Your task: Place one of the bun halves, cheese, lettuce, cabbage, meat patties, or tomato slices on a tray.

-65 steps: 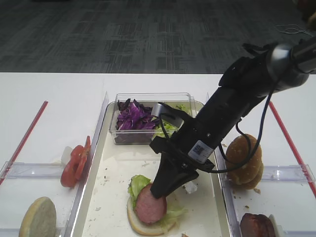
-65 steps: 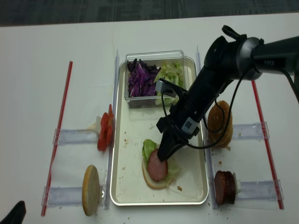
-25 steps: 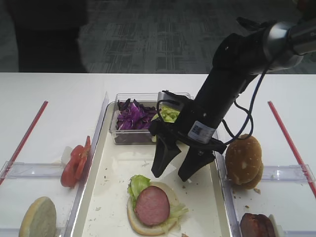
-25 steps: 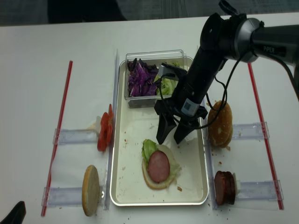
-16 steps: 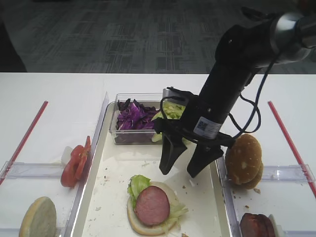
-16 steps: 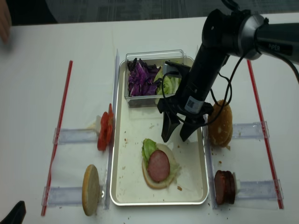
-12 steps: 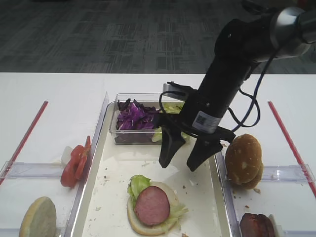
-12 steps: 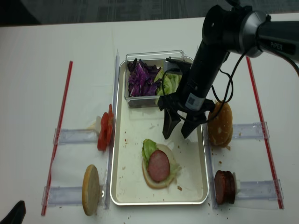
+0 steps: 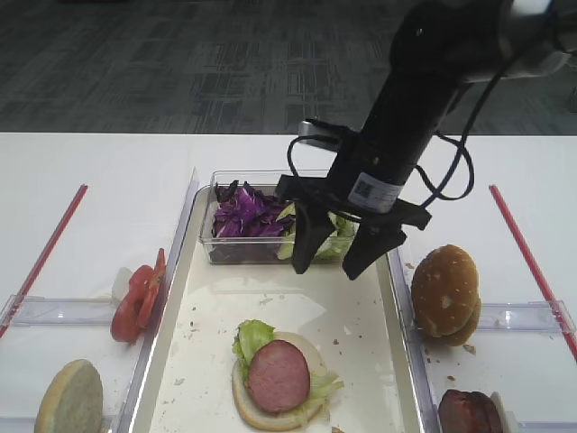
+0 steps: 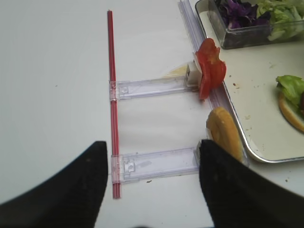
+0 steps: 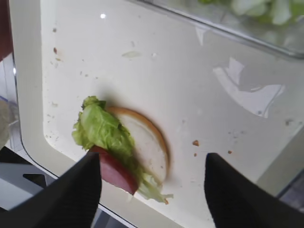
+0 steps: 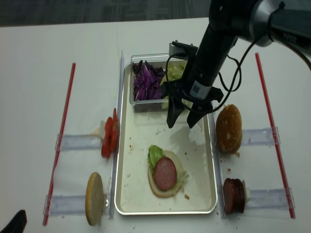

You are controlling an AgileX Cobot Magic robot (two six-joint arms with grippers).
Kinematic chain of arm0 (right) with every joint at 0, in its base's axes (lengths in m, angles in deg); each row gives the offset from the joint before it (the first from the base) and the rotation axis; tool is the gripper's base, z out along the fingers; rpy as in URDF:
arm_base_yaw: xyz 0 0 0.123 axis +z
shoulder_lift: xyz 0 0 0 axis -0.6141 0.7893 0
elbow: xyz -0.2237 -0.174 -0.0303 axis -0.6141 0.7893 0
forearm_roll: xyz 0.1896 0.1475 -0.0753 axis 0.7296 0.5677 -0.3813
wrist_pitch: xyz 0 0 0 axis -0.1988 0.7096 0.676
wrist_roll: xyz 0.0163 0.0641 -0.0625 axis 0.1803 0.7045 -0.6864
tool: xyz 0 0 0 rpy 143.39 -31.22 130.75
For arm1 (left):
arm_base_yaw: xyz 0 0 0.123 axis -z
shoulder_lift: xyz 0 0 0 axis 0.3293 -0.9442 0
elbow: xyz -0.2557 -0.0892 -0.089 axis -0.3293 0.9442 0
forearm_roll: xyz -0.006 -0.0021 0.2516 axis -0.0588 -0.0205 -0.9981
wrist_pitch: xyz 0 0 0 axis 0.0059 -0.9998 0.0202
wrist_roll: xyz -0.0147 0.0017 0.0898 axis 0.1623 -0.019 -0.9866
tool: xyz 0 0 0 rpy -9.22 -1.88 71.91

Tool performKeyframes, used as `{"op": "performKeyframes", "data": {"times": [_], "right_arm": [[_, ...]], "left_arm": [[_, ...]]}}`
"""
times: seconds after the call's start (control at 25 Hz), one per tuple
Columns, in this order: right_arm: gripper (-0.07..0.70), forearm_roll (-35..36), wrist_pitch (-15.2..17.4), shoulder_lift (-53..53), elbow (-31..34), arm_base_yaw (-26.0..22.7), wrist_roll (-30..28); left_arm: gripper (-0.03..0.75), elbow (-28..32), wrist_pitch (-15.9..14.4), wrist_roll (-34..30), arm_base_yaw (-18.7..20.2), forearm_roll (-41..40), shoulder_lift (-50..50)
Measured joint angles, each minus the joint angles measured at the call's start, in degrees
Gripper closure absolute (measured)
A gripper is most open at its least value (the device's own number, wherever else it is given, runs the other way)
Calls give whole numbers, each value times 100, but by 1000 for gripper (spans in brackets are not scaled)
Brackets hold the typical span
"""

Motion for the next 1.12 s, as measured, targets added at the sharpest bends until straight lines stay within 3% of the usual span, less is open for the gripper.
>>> {"op": "performKeyframes", "data": {"times": [0.64, 1.12], "right_arm": [[163, -1395, 81, -540, -92, 0, 391], [163, -1669, 84, -540, -92, -10, 858]], "left_arm": [[286, 0, 0, 0, 0, 0, 0], [286, 0, 0, 0, 0, 0, 0]]}}
